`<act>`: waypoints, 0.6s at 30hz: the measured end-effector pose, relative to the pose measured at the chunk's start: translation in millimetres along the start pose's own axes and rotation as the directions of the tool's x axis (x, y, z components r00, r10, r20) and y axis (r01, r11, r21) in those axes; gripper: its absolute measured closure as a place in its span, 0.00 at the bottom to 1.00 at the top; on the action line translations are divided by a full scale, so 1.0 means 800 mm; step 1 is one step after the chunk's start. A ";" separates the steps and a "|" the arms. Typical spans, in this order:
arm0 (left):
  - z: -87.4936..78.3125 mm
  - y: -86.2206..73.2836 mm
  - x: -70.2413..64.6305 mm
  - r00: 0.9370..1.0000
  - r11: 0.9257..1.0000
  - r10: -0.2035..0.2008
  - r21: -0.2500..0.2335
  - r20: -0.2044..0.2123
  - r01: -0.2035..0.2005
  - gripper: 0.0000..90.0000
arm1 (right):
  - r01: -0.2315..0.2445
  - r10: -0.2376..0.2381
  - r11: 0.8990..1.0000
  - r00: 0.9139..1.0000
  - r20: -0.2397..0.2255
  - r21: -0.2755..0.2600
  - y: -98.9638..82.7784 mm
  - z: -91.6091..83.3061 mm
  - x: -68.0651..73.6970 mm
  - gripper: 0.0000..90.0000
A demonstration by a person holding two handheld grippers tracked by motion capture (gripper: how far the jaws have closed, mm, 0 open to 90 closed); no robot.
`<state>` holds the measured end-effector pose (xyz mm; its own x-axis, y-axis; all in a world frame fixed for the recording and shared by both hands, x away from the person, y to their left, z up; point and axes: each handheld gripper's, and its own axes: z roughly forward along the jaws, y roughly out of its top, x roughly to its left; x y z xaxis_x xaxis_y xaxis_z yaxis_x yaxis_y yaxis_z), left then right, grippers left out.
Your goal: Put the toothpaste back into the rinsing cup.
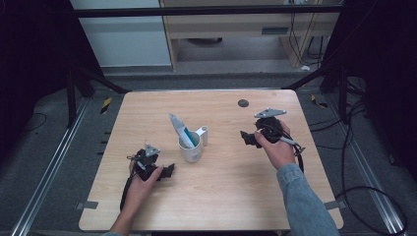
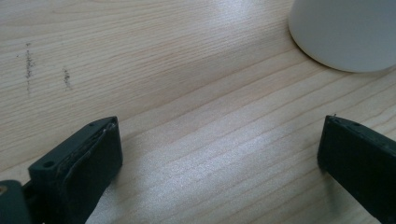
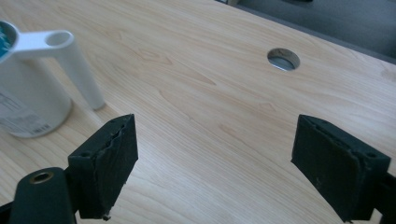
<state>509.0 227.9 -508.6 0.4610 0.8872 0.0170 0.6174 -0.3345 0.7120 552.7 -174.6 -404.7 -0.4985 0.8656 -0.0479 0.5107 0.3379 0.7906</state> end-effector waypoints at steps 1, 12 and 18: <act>0.000 0.000 0.000 1.000 1.000 0.000 0.000 0.000 0.000 0.00 | -0.013 0.013 1.000 1.000 0.008 0.005 -0.006 0.002 -0.006 0.15; 0.000 0.000 0.000 1.000 1.000 -0.001 0.000 0.000 0.001 0.00 | -0.070 0.069 0.997 0.998 0.013 0.038 -0.037 0.018 -0.028 0.14; 0.000 0.000 0.000 1.000 1.000 0.000 0.000 0.000 0.000 0.00 | -0.117 0.117 0.991 0.993 0.006 0.069 -0.057 0.034 -0.032 0.14</act>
<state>509.0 227.9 -508.6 0.4609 0.8873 0.0170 0.6177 -0.3345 0.7118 561.1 -202.1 -456.3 -0.4314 0.9012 0.0415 0.6125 0.2588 0.7469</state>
